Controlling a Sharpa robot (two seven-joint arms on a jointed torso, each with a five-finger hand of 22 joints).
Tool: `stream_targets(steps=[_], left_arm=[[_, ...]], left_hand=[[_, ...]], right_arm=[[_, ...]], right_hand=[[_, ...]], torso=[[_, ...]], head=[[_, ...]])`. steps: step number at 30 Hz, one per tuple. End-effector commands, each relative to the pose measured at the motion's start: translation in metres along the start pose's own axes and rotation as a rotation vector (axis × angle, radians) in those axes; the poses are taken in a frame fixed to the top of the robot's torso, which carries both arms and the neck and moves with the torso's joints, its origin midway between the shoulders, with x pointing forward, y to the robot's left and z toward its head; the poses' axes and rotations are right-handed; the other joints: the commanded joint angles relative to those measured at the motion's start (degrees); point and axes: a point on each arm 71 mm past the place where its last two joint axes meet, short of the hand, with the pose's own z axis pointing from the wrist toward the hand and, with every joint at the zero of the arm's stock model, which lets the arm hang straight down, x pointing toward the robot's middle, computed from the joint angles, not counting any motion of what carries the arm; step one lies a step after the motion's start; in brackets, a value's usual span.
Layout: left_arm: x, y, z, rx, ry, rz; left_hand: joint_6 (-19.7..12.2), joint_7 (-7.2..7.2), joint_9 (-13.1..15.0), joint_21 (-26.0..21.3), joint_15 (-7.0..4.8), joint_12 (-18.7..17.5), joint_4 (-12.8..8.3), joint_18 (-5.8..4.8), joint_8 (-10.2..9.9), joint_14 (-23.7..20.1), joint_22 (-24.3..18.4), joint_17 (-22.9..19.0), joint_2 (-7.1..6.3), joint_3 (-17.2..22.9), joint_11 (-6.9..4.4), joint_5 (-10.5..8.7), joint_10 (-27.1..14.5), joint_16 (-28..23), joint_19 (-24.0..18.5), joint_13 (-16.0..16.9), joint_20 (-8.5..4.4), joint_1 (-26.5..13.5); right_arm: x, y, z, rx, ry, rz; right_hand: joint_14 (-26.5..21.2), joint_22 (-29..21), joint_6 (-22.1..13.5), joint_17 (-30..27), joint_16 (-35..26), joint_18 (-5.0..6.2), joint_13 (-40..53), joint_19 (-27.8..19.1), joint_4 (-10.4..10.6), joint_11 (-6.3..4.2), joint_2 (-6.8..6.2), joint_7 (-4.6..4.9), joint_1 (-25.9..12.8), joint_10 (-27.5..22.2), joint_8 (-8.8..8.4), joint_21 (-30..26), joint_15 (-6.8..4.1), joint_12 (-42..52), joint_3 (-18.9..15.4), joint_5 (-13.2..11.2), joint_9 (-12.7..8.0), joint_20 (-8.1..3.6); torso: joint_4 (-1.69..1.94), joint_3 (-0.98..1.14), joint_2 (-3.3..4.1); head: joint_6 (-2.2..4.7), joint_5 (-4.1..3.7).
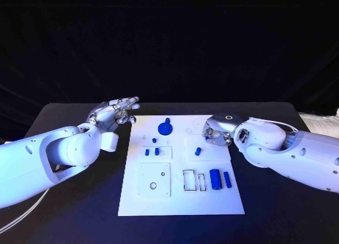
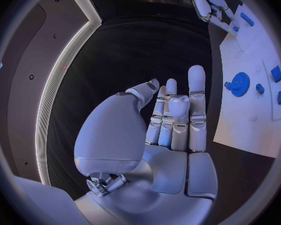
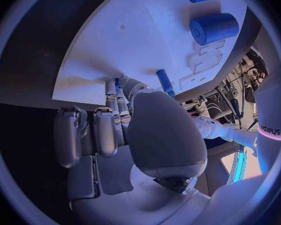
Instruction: Assemble the parts on the task board
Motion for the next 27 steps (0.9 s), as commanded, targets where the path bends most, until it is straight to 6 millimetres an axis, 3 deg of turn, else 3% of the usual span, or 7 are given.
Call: stream_targets(steps=[1,5,14,27], left_arm=[[0.003,0.0,0.0,0.007,0.022,-0.015],[0.003,0.0,0.0,0.005,0.02,-0.014],[0.002,0.0,0.0,0.001,0.017,-0.014],[0.002,0.0,-0.001,-0.004,0.016,-0.013]], left_hand=[[-0.1,-0.03,-0.1,-0.2,-0.18,0.3,-0.1,0.68,0.3,-0.3,-0.1,-0.1,0.43,-0.2,-0.01,0.2,-0.4,-0.1,0.2,0.1,-0.21,0.2],[-0.2,0.01,-0.1,0.2,-0.16,0.7,-0.1,0.57,0.4,0.4,0.3,1.6,0.78,-0.2,0.0,0.23,-0.7,1.0,0.6,0.2,-0.21,0.2],[-0.3,0.0,-0.1,-0.1,-0.17,1.1,-0.3,0.61,0.4,0.5,0.1,1.7,0.9,-0.3,0.02,0.26,-1.2,1.3,0.8,0.4,-0.22,0.4],[-0.4,0.08,-0.1,-0.5,-0.11,1.4,-0.6,0.65,0.5,0.4,-0.3,1.3,0.93,-0.3,0.12,0.26,-1.8,1.2,0.7,0.5,-0.2,0.7]], right_arm=[[0.01,0.002,0.0,0.0,0.071,-0.024],[0.014,0.002,0.001,0.006,0.119,-0.036],[0.013,0.004,0.0,0.007,0.119,-0.045],[0.005,0.008,-0.001,-0.003,-0.009,-0.015]], right_hand=[[3.6,2.4,1.2,1.8,0.0,0.42,-0.3,0.2,-0.9,-0.13,1.7,0.07,0.9,1.4,0.42,-0.1,-0.49,0.0,1.5,-1.6,0.3,-0.35],[3.7,3.0,2.1,2.3,0.4,0.26,-0.6,0.5,-2.4,0.09,2.94,0.54,1.7,2.8,0.55,0.3,-0.14,0.0,3.4,-1.9,0.6,-0.17],[3.7,3.3,2.6,2.6,0.6,0.2,-1.4,0.7,-5.8,0.26,3.69,0.78,2.1,4.1,0.21,0.5,-0.02,-0.5,7.7,-2.2,0.9,-0.02],[3.8,3.7,2.9,2.8,0.9,0.15,-2.2,0.8,-6.9,0.32,2.64,0.92,-0.3,4.1,0.04,0.8,0.05,-0.6,9.3,-2.4,1.1,0.08]], torso=[[0.0,-0.01,-0.04],[0.06,-0.03,-0.04],[0.0,-0.01,-0.08],[0.01,-0.02,-0.09]], head=[[-0.05,-0.13],[-0.12,-0.1],[-0.23,-0.11],[-0.09,-0.31]])
